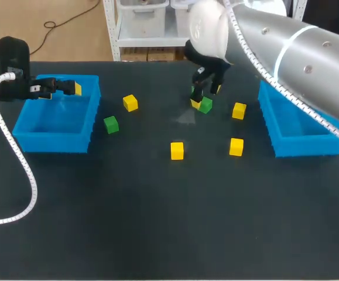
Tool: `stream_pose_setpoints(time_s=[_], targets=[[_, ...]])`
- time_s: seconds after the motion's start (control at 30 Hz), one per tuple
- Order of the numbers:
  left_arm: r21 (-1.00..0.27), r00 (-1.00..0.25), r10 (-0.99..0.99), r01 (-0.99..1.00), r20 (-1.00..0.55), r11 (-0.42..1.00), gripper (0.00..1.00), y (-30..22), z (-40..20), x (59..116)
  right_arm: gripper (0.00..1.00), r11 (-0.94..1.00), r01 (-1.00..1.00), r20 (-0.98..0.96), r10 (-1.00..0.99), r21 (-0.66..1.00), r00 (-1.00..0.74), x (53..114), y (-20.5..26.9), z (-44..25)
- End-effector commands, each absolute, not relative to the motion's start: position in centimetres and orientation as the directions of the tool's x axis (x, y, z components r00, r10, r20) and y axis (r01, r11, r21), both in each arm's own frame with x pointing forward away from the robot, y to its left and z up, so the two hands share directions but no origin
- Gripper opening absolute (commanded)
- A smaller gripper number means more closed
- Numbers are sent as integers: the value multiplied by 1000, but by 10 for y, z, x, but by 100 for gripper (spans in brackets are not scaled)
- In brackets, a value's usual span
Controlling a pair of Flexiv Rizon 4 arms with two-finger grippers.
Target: Put the green cubes in the right bin and the yellow cubes in the left bin.
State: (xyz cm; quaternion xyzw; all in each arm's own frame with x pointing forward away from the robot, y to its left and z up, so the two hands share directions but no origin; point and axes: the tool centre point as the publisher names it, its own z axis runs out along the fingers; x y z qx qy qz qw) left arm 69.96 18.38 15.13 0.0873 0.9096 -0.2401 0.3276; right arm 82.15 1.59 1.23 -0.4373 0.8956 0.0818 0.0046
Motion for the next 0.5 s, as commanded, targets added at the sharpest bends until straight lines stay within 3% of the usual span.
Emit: stream_pose_setpoints(time_s=[0.03, 0.33, 0.4, 0.43, 0.47, 0.5], targets=[[-383, -767, 0, 320, -642, 866, 100, 185, 150, 699, 100, 607, -781, 93, -794, 147, -600, 828, 18, 9], [-383, -767, 0, 320, -642, 866, 100, 185, 150, 699, 100, 601, -791, 137, -798, 118, -586, 820, 21, -3], [-383, -767, 0, 320, -642, 866, 100, 185, 150, 699, 39, 602, -792, 148, -796, 103, -587, 822, 22, -4], [-383, -767, 0, 320, -642, 866, 100, 185, 150, 699, 18, 600, -793, 152, -797, 101, -584, 822, 23, -4], [-383, -767, 0, 320, -642, 866, 100, 185, 150, 699, 0, 599, -795, 159, -797, 93, -582, 822, 24, -4], [-383, -767, 0, 320, -642, 866, 100, 185, 150, 699, 0, 598, -796, 162, -798, 91, -581, 822, 24, -4]])
